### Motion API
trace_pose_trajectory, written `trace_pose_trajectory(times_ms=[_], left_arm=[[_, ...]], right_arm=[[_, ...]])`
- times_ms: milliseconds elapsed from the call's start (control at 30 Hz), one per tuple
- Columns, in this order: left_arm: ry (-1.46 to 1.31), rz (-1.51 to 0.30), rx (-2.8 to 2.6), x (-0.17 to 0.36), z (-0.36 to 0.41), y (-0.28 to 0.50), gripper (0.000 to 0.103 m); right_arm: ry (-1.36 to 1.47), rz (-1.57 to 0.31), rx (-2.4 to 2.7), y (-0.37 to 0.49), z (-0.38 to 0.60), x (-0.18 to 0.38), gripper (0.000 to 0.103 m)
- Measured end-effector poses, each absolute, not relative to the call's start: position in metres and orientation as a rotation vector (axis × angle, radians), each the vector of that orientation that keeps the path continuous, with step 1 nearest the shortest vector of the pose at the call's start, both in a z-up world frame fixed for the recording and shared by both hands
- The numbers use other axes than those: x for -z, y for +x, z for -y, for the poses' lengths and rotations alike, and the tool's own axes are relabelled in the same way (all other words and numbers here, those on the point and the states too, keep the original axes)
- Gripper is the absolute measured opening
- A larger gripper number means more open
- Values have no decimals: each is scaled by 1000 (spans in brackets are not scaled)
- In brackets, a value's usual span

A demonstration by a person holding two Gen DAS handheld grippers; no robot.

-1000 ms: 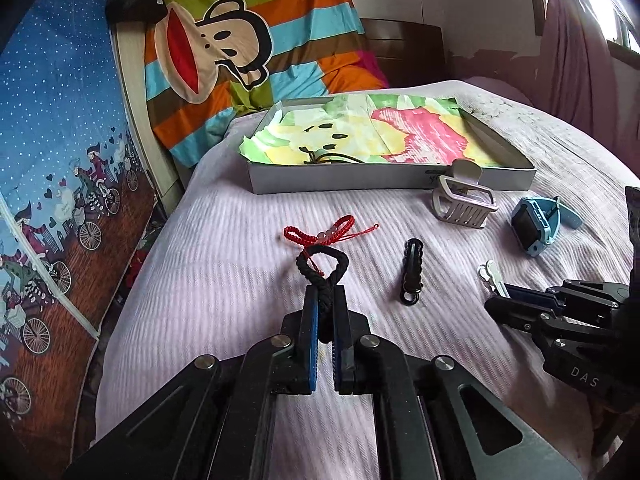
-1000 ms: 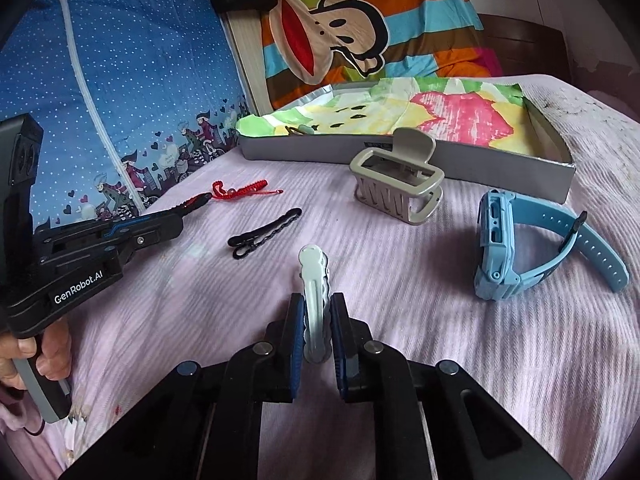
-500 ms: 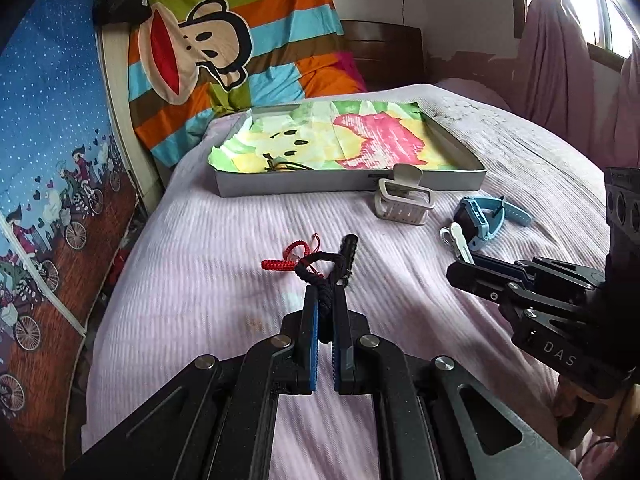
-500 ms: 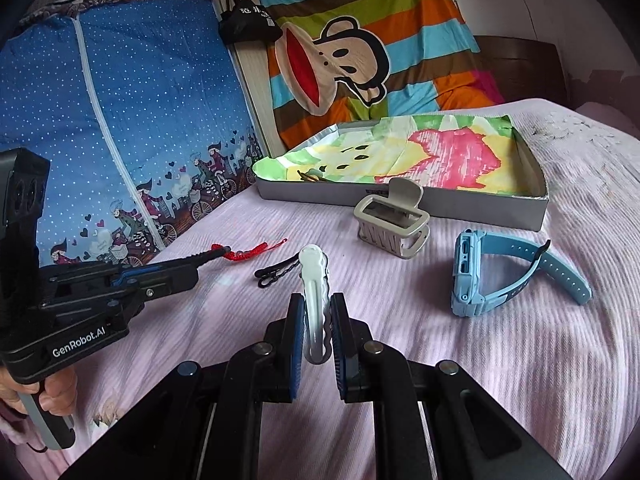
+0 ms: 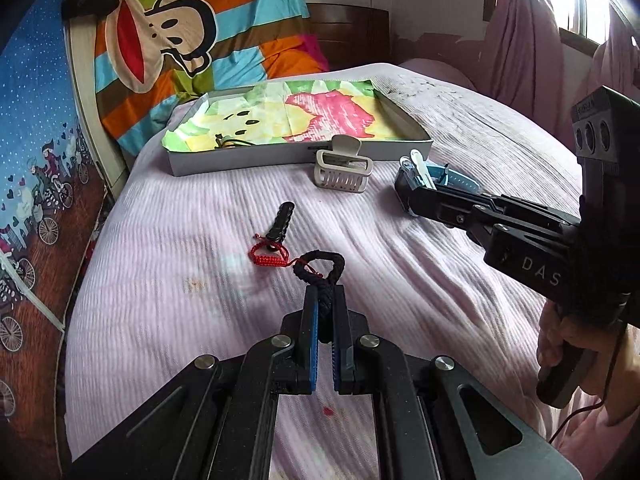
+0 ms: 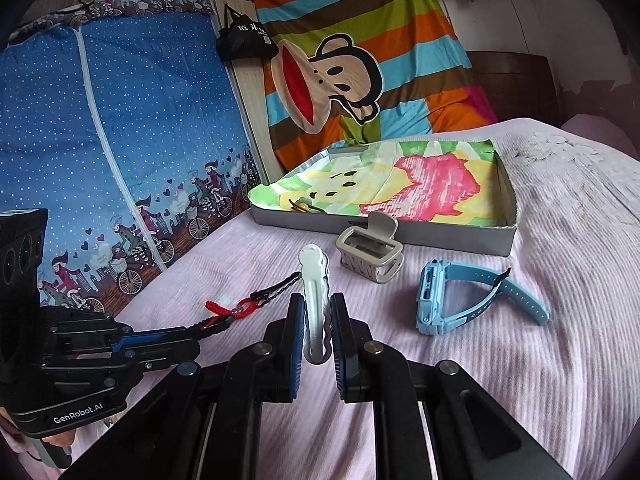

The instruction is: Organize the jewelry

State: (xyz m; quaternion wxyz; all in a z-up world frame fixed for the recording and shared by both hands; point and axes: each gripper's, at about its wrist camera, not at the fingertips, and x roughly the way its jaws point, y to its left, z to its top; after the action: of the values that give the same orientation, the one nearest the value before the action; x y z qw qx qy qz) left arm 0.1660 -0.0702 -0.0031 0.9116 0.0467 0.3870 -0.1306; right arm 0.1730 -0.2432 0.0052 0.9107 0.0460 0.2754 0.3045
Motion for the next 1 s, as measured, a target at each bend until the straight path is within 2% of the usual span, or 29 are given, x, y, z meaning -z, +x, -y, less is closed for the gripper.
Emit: trace_pose_trajectory(times_ms=[367,1000], left_arm=[[-80,-727,280,-31,66,195,4],[-241,-725,332,-31,52,309,4]], right_arm=[[159,-494,-582,194,263,-23,12],[119,-528,-507,305,255,-17,13]])
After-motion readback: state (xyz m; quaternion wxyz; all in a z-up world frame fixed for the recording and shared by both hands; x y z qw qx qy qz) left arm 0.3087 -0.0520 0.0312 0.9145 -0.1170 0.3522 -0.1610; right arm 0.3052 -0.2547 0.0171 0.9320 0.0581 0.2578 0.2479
